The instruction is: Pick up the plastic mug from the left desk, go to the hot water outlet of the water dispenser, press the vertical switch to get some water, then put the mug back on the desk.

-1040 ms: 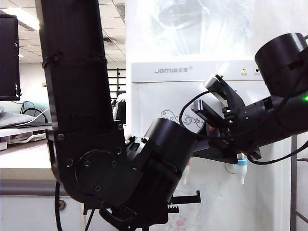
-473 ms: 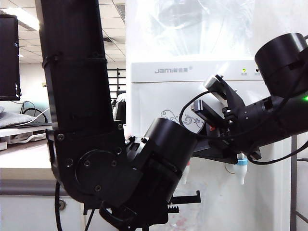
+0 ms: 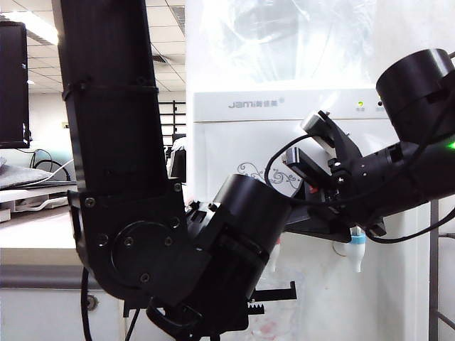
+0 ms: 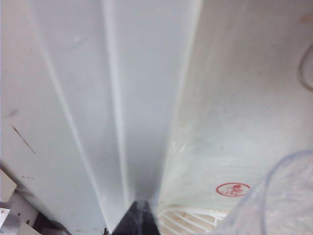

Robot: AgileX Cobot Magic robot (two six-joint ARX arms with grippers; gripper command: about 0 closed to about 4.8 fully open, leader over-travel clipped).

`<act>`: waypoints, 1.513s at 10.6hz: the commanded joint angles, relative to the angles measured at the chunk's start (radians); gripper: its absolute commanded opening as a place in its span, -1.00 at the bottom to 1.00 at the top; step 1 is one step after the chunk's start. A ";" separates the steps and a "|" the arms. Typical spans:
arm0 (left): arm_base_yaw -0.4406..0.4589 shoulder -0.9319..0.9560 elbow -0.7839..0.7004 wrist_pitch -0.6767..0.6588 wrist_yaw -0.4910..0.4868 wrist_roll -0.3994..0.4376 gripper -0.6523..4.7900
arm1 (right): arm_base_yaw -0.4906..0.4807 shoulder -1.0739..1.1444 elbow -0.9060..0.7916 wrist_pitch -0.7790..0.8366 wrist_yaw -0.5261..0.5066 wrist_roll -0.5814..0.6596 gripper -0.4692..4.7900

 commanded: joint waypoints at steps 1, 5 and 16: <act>0.000 -0.005 0.004 0.008 -0.007 -0.003 -0.75 | 0.001 0.005 -0.002 -0.064 0.009 0.009 -0.84; 0.000 -0.005 0.004 0.005 -0.007 -0.003 -0.75 | 0.001 0.005 -0.002 -0.065 0.009 0.009 -0.84; -0.005 -0.005 0.004 0.006 -0.007 -0.003 -0.75 | -0.001 -0.070 -0.011 -0.114 -0.017 -0.053 -0.84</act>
